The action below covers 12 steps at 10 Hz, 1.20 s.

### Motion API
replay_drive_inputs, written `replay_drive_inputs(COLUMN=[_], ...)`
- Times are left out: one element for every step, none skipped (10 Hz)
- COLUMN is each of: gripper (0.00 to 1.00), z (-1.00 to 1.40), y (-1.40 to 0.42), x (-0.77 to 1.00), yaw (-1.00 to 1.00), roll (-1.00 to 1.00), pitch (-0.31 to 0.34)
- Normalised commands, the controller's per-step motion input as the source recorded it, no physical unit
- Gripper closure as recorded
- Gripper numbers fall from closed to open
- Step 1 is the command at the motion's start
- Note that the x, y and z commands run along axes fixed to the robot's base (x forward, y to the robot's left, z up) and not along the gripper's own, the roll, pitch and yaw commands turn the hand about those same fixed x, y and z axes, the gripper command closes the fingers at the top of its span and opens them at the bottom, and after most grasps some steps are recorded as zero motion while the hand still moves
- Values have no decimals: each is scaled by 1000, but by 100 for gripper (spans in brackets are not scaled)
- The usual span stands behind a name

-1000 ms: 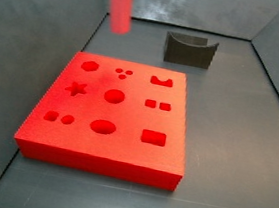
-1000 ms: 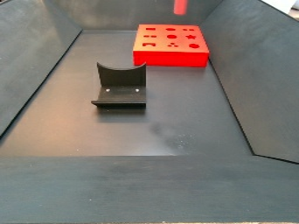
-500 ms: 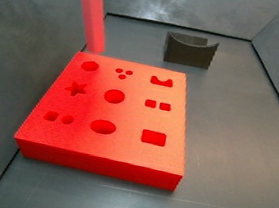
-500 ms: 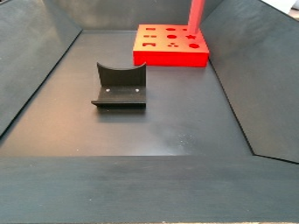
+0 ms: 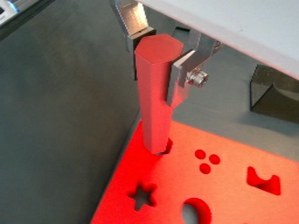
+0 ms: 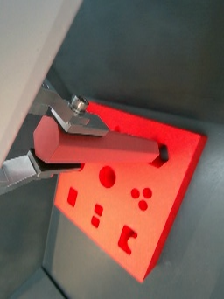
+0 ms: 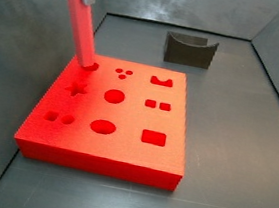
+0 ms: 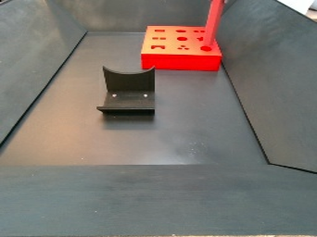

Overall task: Pick up the hexagon object. Move up. Place the hexagon object on the fixture. Regrasp the hexagon object. Move to above the board. Insert the hexagon object.
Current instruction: Insert the hexagon object.

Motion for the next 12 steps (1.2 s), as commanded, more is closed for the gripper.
replay_drive_inputs(gripper=[100,100,100,100,100,100,100,100,100,100,100,100], z=[-249,-160,-126,-89,-94,-106,-137,-174,-197,-200,-209,-246], y=[60,17,34,54,63,91,103,137,183,169,83,23], x=[0,120,286,374,377,166,0,-29,-123,-249,-209,-77], yaw=[-191,-60,-23,-9,-26,-9,0,0,0,0,0,0], roll=[0,-3,-34,-73,-86,-66,-34,-11,0,0,0,-13], pitch=[37,34,79,104,93,49,13,0,10,0,0,0])
